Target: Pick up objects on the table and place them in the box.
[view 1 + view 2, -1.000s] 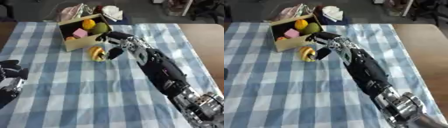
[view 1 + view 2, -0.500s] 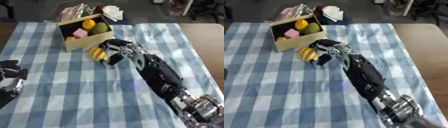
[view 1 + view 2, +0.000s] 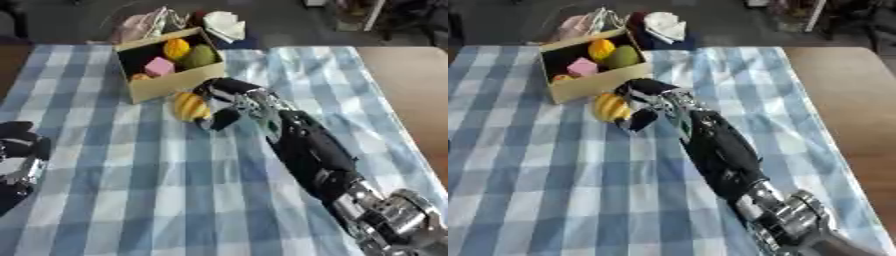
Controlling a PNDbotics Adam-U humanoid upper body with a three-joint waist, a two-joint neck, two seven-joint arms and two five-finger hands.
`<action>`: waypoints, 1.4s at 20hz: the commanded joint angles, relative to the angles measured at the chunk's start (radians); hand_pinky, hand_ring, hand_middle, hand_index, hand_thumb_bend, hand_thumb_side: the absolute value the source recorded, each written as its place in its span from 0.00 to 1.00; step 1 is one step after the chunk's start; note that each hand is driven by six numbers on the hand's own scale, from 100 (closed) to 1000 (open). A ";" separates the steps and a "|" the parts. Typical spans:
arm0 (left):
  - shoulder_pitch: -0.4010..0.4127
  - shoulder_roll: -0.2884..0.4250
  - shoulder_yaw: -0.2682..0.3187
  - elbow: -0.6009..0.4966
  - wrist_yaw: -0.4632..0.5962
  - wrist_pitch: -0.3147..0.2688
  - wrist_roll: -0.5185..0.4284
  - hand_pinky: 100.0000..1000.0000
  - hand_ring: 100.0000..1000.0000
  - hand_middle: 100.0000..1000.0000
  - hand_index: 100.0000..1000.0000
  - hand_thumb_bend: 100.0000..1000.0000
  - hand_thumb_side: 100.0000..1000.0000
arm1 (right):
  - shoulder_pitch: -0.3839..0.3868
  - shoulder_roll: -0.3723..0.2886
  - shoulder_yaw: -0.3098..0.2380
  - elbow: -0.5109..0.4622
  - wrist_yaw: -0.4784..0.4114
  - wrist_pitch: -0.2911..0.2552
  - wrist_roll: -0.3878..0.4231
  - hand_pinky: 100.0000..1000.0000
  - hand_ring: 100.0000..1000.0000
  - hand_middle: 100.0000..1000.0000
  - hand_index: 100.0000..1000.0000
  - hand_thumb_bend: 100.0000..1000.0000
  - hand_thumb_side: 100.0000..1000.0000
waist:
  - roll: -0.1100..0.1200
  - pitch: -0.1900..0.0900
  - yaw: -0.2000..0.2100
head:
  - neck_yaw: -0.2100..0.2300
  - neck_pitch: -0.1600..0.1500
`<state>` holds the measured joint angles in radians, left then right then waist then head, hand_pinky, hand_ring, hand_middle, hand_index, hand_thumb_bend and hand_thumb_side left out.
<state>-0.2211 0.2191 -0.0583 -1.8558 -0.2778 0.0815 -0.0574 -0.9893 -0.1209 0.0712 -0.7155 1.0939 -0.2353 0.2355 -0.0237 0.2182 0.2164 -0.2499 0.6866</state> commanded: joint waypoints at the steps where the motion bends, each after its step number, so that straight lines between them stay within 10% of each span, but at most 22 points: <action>1: -0.010 0.007 -0.001 -0.020 0.003 -0.002 -0.002 0.64 0.51 0.55 0.72 0.27 0.43 | -0.006 0.019 -0.008 0.018 0.042 0.028 -0.056 0.73 0.79 0.76 0.84 0.11 0.22 | 0.019 -0.004 0.004 | -0.007 0.004; 6: -0.010 0.007 0.000 -0.020 0.003 -0.002 -0.002 0.64 0.51 0.55 0.72 0.26 0.43 | -0.005 0.025 -0.014 0.016 0.067 0.041 -0.168 0.68 0.72 0.55 0.62 0.00 0.02 | 0.017 -0.004 0.005 | -0.006 0.004; 13: -0.009 0.007 0.003 -0.018 0.002 -0.002 0.002 0.64 0.51 0.54 0.72 0.25 0.44 | -0.021 0.003 0.009 -0.028 0.022 0.017 -0.312 0.64 0.65 0.40 0.44 0.00 0.00 | 0.013 -0.006 0.001 | -0.001 0.006; 28: -0.007 0.013 0.004 -0.019 0.003 -0.002 0.004 0.64 0.50 0.54 0.72 0.24 0.44 | -0.090 -0.095 0.082 -0.212 -0.231 -0.010 -0.153 0.64 0.66 0.42 0.46 0.00 0.01 | 0.005 -0.012 0.005 | -0.008 0.003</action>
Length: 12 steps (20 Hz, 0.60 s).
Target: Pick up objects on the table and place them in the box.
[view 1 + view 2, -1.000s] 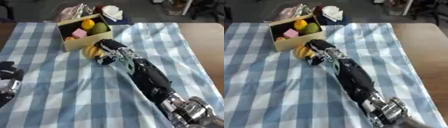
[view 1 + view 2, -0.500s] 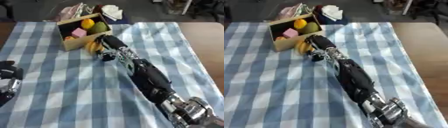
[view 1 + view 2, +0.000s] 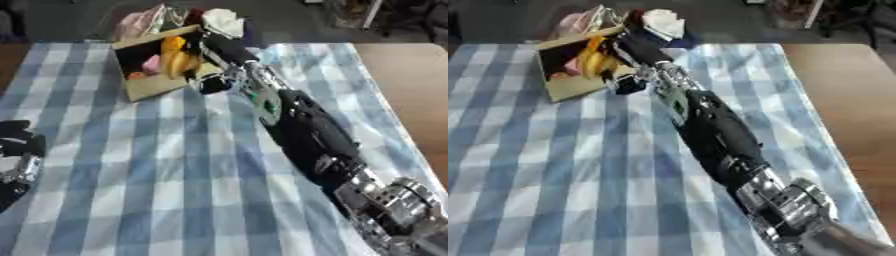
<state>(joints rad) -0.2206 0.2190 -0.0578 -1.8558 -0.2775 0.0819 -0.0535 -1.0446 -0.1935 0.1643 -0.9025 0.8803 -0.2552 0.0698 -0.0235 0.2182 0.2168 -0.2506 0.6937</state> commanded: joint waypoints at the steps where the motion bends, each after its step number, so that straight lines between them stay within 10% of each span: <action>1: -0.007 0.013 0.003 -0.019 0.003 -0.002 -0.001 0.64 0.50 0.54 0.72 0.24 0.44 | -0.041 -0.019 -0.023 -0.013 -0.013 0.019 0.011 0.64 0.66 0.42 0.46 0.00 0.01 | 0.005 -0.013 0.010 | -0.011 -0.006; 12: -0.014 0.001 -0.026 -0.012 0.013 -0.010 -0.029 0.64 0.50 0.54 0.72 0.23 0.44 | -0.090 0.059 -0.182 0.146 0.167 0.121 -0.054 0.66 0.70 0.50 0.56 0.00 0.13 | 0.000 -0.025 0.100 | -0.069 -0.022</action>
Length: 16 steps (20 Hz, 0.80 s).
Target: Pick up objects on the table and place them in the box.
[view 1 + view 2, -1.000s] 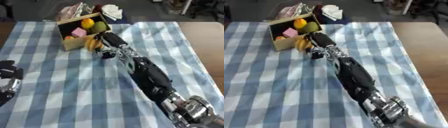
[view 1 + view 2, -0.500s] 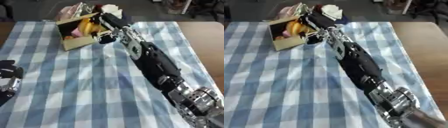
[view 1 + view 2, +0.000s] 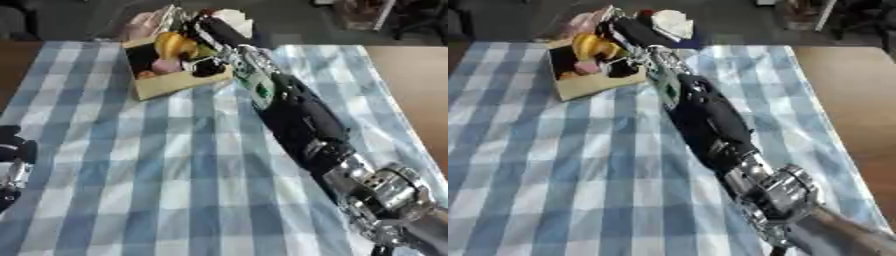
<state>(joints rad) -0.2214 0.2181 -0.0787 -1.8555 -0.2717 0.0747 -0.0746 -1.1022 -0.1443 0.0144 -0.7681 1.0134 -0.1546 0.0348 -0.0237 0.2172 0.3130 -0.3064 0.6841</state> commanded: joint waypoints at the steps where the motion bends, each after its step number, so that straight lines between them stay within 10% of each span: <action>1: -0.014 0.001 -0.007 -0.012 0.008 -0.003 -0.010 0.64 0.50 0.54 0.72 0.23 0.44 | -0.033 0.019 -0.040 0.017 0.045 0.030 -0.030 0.67 0.71 0.53 0.59 0.00 0.18 | 0.000 -0.024 0.011 | -0.018 -0.012; 6: -0.018 -0.003 -0.013 -0.012 0.012 -0.005 -0.016 0.64 0.50 0.54 0.72 0.23 0.44 | -0.032 0.047 -0.040 0.042 0.091 0.086 0.015 0.74 0.85 0.89 0.97 0.27 0.56 | 0.000 -0.023 0.030 | -0.031 -0.012; 16: -0.021 -0.003 -0.005 -0.008 0.009 -0.002 -0.007 0.64 0.50 0.54 0.72 0.22 0.45 | -0.029 0.037 -0.027 -0.020 0.150 0.152 -0.031 0.75 0.87 0.95 0.99 0.33 0.62 | -0.008 -0.022 0.010 | -0.016 -0.018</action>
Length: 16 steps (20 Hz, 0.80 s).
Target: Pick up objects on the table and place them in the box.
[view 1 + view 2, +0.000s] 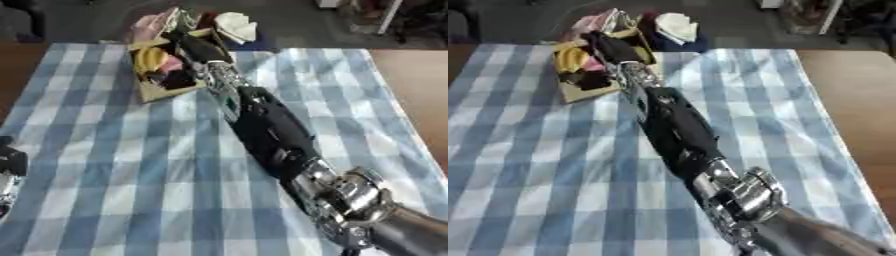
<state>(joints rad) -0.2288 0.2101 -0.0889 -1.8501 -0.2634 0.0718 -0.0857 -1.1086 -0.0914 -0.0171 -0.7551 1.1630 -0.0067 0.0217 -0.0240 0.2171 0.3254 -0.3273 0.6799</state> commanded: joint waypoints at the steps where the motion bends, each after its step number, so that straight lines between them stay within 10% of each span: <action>1: -0.013 0.006 0.007 -0.013 0.001 0.001 0.006 0.64 0.50 0.54 0.72 0.22 0.45 | -0.023 -0.020 0.008 -0.037 -0.009 -0.002 -0.021 0.75 0.87 0.95 0.99 0.32 0.61 | -0.008 -0.022 -0.006 | 0.007 -0.015; 8: -0.012 0.009 0.022 -0.010 -0.004 0.004 0.022 0.64 0.50 0.54 0.72 0.22 0.45 | -0.019 -0.075 0.054 -0.112 -0.131 -0.091 0.019 0.74 0.86 0.90 0.96 0.24 0.50 | -0.011 -0.016 -0.054 | 0.035 -0.021; 16: -0.003 0.017 0.045 -0.005 -0.011 0.011 0.053 0.64 0.50 0.54 0.72 0.22 0.45 | 0.098 -0.207 0.153 -0.376 -0.584 -0.195 0.070 0.72 0.84 0.85 0.90 0.00 0.31 | -0.013 -0.016 -0.140 | 0.114 -0.010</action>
<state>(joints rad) -0.2274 0.2108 -0.0548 -1.8434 -0.2721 0.0829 -0.0406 -0.9952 -0.2597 0.1266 -1.0658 0.6460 -0.1972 0.0917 -0.0269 0.2173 0.1807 -0.2265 0.6757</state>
